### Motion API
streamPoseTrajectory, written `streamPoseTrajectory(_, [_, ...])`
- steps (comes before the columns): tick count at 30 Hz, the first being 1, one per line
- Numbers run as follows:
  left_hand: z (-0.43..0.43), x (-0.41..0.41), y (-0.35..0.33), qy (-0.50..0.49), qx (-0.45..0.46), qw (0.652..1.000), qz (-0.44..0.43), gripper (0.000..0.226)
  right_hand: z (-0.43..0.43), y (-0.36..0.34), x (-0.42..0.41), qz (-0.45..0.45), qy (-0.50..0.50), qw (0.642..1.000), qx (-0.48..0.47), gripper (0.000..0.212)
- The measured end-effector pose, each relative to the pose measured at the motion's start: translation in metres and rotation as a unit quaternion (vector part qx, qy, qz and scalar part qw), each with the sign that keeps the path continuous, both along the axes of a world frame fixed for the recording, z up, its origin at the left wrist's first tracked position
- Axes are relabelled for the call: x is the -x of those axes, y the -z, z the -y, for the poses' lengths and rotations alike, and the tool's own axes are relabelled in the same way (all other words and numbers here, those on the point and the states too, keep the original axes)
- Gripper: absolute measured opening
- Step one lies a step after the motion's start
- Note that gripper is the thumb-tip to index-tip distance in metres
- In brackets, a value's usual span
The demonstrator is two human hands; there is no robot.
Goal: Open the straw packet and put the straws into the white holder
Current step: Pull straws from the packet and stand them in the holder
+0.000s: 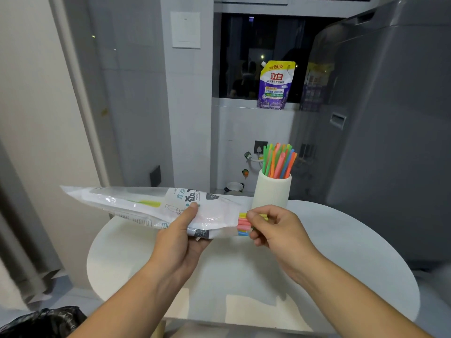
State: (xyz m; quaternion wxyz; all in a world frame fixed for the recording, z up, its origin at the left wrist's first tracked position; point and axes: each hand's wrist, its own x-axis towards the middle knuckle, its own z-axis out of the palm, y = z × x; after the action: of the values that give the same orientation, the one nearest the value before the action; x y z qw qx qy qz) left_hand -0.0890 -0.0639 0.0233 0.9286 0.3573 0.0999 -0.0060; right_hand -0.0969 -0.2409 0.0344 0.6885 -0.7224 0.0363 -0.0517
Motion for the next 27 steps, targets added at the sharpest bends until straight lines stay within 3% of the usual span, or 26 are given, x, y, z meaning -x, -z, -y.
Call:
streamPoseTrajectory(6, [0.001, 0.001, -0.002, 0.013, 0.042, 0.999, -0.022, 0.031, 0.011, -0.004, -0.003, 0.092, 0.023, 0.985, 0.143, 0.011])
streamPoseTrajectory(9, [0.000, 0.002, -0.002, 0.023, 0.057, 0.998, -0.029, 0.027, 0.013, -0.006, -0.001, 0.125, 0.022, 0.980, 0.155, 0.011])
streamPoseTrajectory(18, [-0.002, 0.001, -0.002, 0.027, 0.066, 0.997, -0.036, 0.016, 0.030, -0.013, -0.004, 0.070, -0.003, 0.998, 0.011, 0.005])
streamPoseTrajectory(27, [-0.001, 0.000, -0.001, 0.026, 0.071, 0.996, -0.037, 0.025, 0.029, -0.015, -0.005, 0.021, -0.029, 0.986, -0.161, 0.005])
